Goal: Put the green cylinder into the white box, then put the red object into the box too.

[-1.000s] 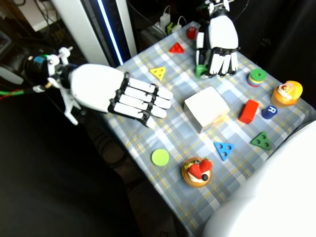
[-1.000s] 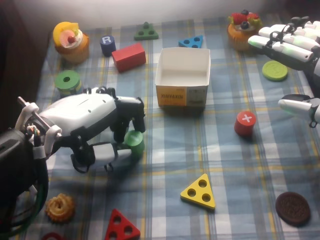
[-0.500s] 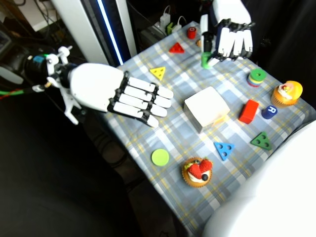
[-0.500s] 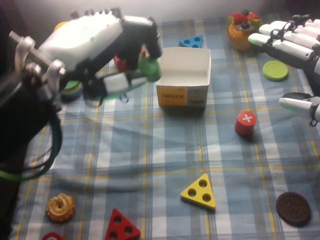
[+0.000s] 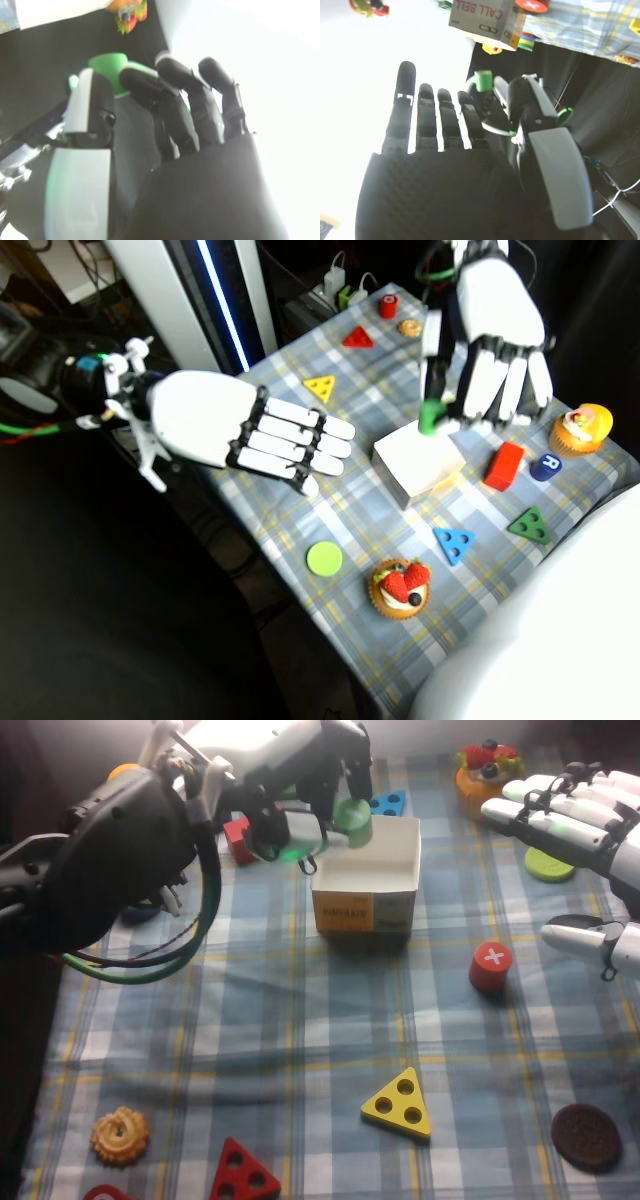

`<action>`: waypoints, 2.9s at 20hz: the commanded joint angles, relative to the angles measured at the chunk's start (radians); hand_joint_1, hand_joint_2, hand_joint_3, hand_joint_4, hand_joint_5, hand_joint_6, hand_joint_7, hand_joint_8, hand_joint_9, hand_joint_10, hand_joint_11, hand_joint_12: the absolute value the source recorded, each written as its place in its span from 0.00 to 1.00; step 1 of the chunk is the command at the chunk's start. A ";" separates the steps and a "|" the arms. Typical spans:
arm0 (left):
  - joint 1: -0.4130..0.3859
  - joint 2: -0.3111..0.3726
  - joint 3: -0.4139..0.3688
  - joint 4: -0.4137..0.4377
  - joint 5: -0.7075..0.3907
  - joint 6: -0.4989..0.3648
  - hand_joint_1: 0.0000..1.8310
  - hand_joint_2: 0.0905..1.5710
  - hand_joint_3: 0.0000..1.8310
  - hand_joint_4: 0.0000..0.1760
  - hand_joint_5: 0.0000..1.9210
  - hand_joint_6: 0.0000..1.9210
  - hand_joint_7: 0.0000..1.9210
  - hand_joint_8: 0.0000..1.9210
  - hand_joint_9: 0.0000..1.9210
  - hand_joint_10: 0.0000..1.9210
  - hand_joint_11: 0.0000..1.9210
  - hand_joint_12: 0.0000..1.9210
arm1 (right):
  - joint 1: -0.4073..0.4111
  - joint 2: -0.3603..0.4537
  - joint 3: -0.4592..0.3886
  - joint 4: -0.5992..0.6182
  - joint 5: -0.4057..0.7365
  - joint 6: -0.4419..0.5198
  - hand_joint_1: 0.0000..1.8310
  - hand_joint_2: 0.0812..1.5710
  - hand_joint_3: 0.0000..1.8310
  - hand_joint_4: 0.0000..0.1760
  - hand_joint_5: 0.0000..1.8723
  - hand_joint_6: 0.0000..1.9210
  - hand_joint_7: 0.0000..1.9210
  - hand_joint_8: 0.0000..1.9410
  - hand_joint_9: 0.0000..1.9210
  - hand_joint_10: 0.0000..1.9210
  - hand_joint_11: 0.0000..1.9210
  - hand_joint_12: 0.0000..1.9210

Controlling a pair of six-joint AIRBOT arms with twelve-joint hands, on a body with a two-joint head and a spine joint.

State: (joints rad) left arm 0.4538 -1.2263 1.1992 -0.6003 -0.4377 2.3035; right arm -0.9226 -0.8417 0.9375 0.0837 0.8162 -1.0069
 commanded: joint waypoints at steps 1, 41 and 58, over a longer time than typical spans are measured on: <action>-0.013 -0.006 0.012 0.008 -0.091 0.000 0.62 0.68 0.00 0.00 0.29 0.51 0.33 0.60 0.14 0.79 0.02 1.00 | 0.021 -0.002 0.005 0.000 0.125 0.003 0.28 0.86 0.00 0.00 0.00 0.00 0.00 0.00 0.00 0.07 0.00 0.63; 0.207 0.305 -0.265 0.261 -0.529 -0.532 0.40 0.87 0.00 0.08 0.18 0.00 0.19 0.00 0.04 0.26 0.00 0.50 | 0.093 -0.161 0.147 -0.161 -0.139 0.179 0.61 0.81 0.00 0.03 0.35 0.75 0.36 0.80 0.21 0.94 0.11 1.00; 0.321 0.329 -0.289 0.164 -0.609 -0.532 0.32 0.87 0.00 0.32 0.18 0.00 0.17 0.00 0.02 0.29 0.00 0.60 | 0.400 -0.297 0.299 -0.308 -0.128 0.270 0.71 0.81 0.00 0.00 0.34 0.80 0.37 0.74 0.28 0.86 0.13 1.00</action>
State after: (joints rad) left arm 0.7811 -0.9051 0.9119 -0.4648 -0.9184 1.7782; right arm -0.5369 -1.1477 1.2388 -0.2379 0.6025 -0.7376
